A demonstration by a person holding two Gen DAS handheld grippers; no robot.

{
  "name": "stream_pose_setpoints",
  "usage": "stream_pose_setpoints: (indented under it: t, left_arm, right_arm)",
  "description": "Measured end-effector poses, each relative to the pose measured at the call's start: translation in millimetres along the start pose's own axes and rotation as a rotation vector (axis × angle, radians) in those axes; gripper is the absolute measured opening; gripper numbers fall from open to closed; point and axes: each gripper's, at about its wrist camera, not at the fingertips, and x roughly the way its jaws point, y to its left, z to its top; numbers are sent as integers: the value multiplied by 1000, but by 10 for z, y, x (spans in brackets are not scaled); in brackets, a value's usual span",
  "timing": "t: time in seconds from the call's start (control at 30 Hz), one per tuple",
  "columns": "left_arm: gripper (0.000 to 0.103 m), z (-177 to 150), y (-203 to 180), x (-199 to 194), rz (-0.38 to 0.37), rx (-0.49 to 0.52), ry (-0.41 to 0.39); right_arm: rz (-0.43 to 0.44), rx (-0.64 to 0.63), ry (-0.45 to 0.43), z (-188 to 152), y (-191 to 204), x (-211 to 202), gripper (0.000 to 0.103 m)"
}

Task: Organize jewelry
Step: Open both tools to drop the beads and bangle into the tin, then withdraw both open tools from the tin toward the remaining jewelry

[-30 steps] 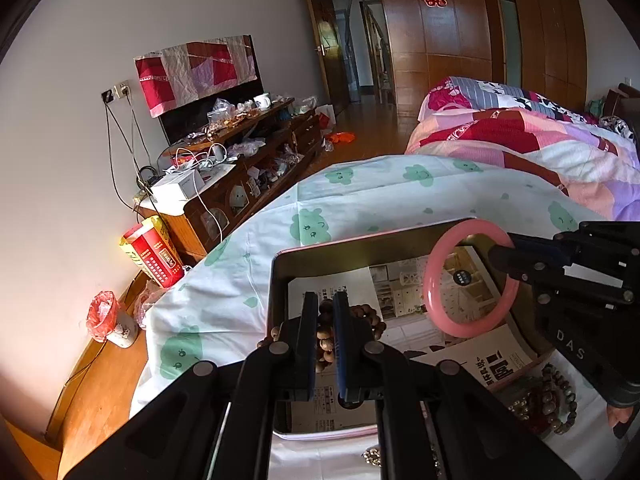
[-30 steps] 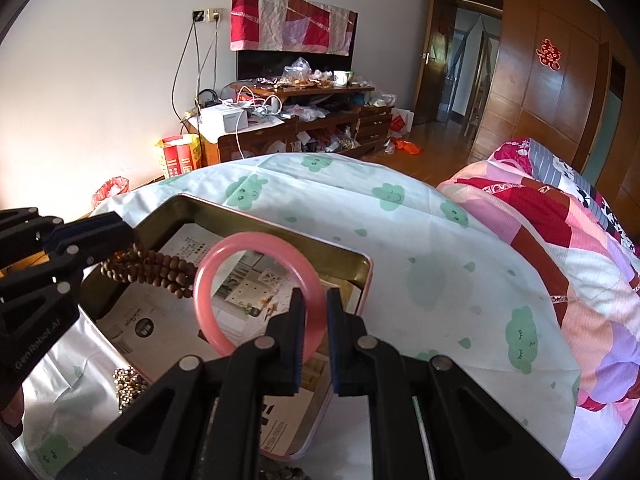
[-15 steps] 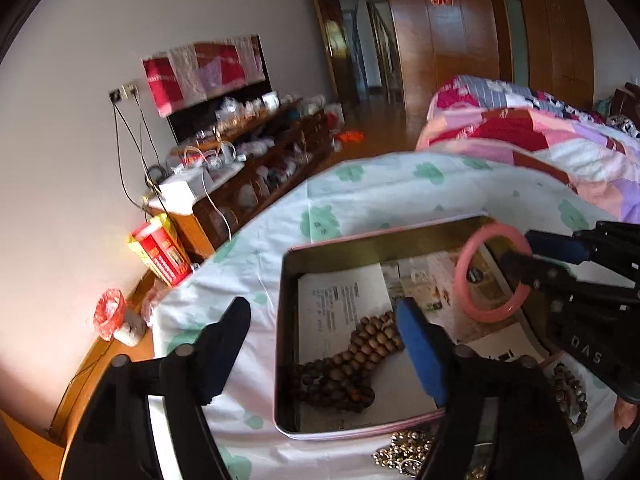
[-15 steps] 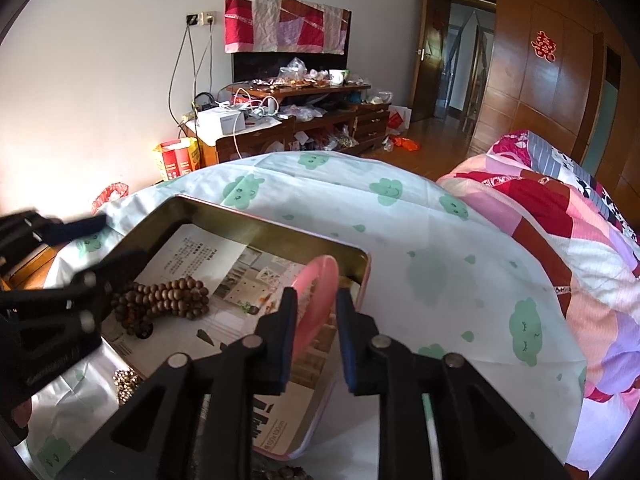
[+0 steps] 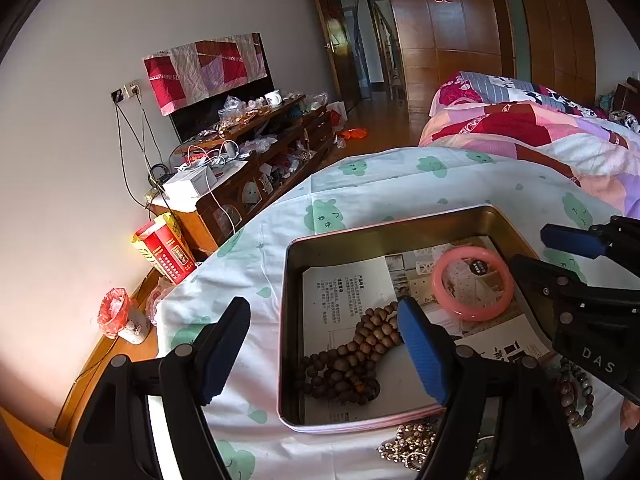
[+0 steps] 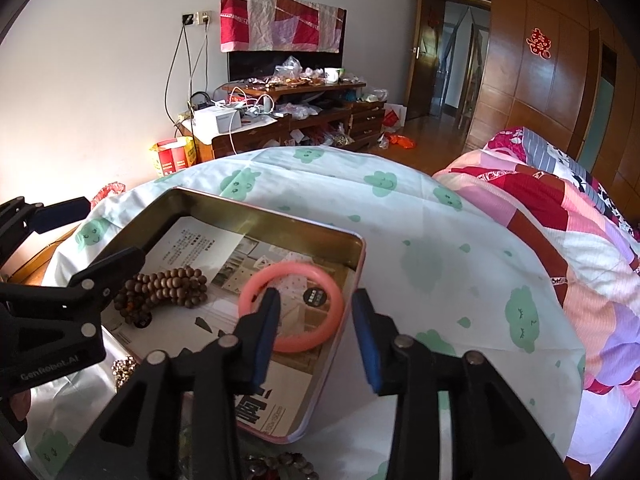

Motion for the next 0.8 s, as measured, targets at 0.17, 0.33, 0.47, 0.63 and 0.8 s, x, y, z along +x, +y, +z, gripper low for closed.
stream_pose_setpoints:
  t: [0.17, 0.33, 0.47, 0.63, 0.8]
  left_arm:
    - [76, -54, 33, -29, 2, -17, 13]
    - [76, -158, 127, -145, 9, -54, 20]
    - [76, -279, 209, -286, 25, -89, 21]
    - [76, -486, 243, -491, 48, -106, 29]
    - [76, -748, 160, -689, 25, -122, 67]
  right_arm:
    - [-4, 14, -3, -36, -29, -41, 49]
    - [1, 36, -6, -94, -71, -149, 50]
    - [-3, 46, -8, -181, -83, -255, 54]
    - [-4, 55, -3, -344, -81, -397, 56]
    - [1, 67, 17, -550, -49, -502, 56]
